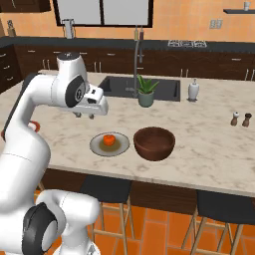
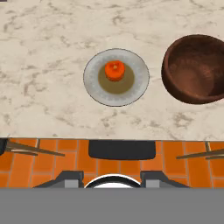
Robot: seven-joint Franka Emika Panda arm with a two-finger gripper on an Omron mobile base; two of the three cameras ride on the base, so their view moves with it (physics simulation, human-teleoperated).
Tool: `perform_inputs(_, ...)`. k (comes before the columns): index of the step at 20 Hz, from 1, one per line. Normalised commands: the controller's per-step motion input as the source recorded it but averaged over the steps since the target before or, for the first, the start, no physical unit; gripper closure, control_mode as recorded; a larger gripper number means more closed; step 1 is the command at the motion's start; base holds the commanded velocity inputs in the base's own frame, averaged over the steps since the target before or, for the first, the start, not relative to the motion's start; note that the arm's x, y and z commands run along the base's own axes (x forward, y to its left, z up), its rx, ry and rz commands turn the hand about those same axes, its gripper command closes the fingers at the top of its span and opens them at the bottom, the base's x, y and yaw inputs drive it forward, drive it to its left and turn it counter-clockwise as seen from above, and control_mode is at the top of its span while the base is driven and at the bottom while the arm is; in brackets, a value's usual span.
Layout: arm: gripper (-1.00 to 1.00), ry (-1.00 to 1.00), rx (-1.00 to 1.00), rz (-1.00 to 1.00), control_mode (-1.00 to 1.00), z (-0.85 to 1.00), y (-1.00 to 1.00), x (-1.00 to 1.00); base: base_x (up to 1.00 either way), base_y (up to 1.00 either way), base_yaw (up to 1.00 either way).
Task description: Pick the chicken drumstick and squash from their plates and place them in the bowl. Then put the bowl in the fridge.
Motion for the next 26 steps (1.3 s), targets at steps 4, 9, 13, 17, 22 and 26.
perform_inputs(4,-1.00,0.05,-0.06,0.00,-1.00,-0.38,0.05,-0.20,0.00,0.00,0.00)
perform_inputs(9,-1.00,0.01,-0.18,0.11,-1.00,-0.93,0.05,0.03,0.00,0.00,0.00)
perform_inputs(13,-1.00,0.05,-0.09,0.36,-1.00,-0.68,-0.01,0.72,0.00,0.00,0.00)
perform_inputs(17,-1.00,0.13,0.00,0.40,-1.00,-0.35,-0.05,1.00,0.00,0.00,0.00)
perform_inputs(22,-1.00,0.16,-0.02,0.21,-1.00,-0.32,0.00,0.99,0.00,0.00,0.00)
perform_inputs(26,-1.00,0.08,-0.07,0.08,-1.00,-0.45,0.00,0.79,0.00,0.00,0.00)
